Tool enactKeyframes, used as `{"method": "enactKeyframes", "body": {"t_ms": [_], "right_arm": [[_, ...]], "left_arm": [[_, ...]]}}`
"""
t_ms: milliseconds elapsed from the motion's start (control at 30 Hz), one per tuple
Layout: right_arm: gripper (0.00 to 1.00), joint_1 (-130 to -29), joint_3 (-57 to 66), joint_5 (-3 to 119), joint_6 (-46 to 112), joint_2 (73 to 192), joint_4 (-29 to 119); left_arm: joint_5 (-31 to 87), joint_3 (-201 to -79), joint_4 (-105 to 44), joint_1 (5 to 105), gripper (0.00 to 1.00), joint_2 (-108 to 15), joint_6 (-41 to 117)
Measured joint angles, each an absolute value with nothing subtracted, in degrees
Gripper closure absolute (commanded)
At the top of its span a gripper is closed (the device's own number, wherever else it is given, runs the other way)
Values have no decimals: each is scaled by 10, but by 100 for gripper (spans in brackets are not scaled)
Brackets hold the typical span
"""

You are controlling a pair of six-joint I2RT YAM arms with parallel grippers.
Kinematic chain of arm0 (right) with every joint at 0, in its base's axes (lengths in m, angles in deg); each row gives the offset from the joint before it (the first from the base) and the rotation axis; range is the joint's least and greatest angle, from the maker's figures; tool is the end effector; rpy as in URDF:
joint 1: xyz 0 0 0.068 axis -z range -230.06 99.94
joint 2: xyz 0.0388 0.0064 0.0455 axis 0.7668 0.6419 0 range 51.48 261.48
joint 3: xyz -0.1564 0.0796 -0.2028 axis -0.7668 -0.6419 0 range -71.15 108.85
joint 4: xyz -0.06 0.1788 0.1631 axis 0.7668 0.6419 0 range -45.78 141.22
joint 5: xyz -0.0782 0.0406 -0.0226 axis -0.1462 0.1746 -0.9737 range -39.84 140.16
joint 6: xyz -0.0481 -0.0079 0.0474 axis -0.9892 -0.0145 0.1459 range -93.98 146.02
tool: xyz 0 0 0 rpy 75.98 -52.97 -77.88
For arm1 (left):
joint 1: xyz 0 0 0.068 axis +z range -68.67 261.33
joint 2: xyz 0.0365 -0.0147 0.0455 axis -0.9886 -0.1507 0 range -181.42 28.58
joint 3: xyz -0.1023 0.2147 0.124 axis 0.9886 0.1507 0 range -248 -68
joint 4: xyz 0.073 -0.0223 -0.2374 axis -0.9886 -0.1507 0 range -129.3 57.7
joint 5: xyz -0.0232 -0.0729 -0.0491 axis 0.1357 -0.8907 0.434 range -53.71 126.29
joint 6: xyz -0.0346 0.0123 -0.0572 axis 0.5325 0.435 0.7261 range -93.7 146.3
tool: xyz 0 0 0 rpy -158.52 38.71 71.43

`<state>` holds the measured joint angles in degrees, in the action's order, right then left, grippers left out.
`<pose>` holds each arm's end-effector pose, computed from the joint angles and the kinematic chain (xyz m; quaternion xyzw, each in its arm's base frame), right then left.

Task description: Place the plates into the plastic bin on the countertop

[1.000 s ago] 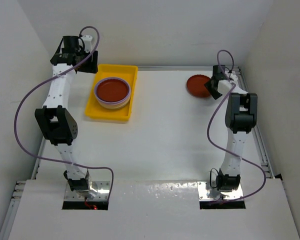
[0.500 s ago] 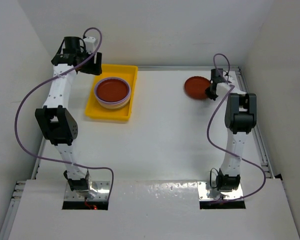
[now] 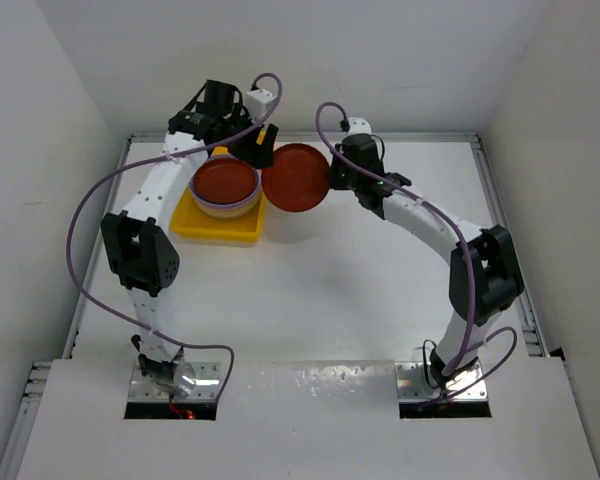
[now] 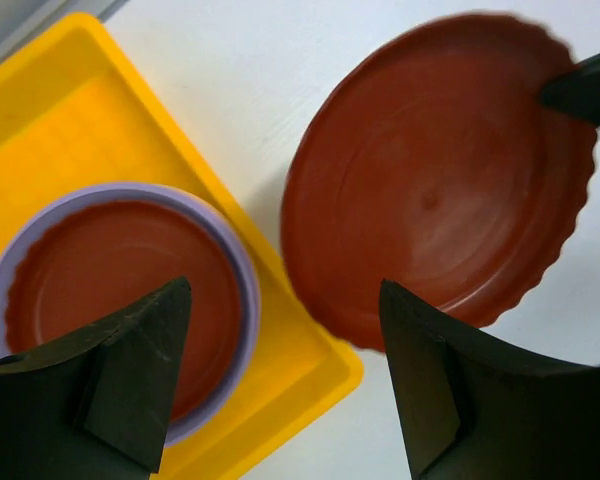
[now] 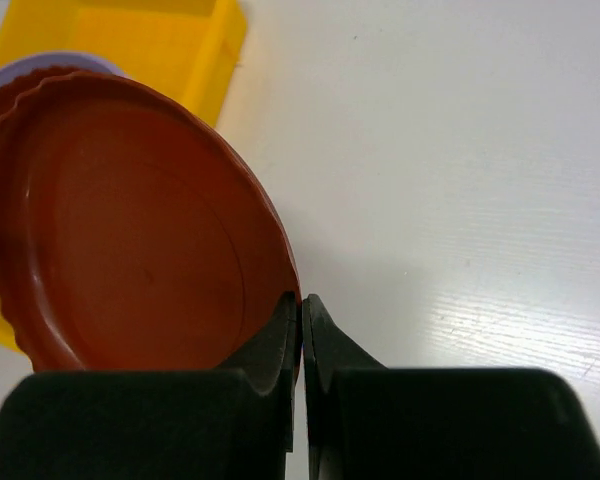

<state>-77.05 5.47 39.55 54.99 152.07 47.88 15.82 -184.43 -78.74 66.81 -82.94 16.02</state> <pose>0.3764 0.1802 0.2696 0.0626 0.8510 0.1719 0.4923 0.4162 -0.1276 0.3514 0.2640 0.8607 -0.1769 0.3977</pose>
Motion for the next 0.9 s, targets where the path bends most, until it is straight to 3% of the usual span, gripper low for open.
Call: {"method": "enactKeyframes", "body": {"t_ms": [133, 333, 367, 467, 633, 700, 733, 800, 833, 867, 900], "right_arm": [[100, -786, 55, 404, 532, 1521, 490], [100, -791, 55, 430, 526, 1520, 488], [100, -791, 55, 434, 525, 1519, 486], [100, -792, 55, 446, 527, 1513, 473], [100, -792, 53, 457, 533, 1501, 453], [100, -792, 50, 459, 536, 1499, 445], [100, -792, 48, 460, 538, 1499, 441], [100, -791, 44, 462, 542, 1499, 440], [98, -791, 43, 463, 544, 1499, 440], [89, -790, 43, 464, 545, 1499, 440], [73, -790, 43, 465, 547, 1499, 440]], "left_arm": [[167, -1844, -797, 658, 24, -831, 160], [207, -1844, -798, 657, 37, -832, 158], [207, -1843, -798, 657, 45, -832, 158], [207, -1840, -798, 657, 58, -836, 159], [203, -1838, -801, 657, 70, -843, 164], [200, -1838, -803, 657, 82, -843, 165], [197, -1838, -804, 658, 96, -843, 166], [195, -1838, -806, 660, 100, -843, 168], [190, -1838, -807, 660, 100, -843, 168], [188, -1838, -808, 662, 100, -844, 169], [186, -1838, -809, 663, 100, -844, 172]]}}
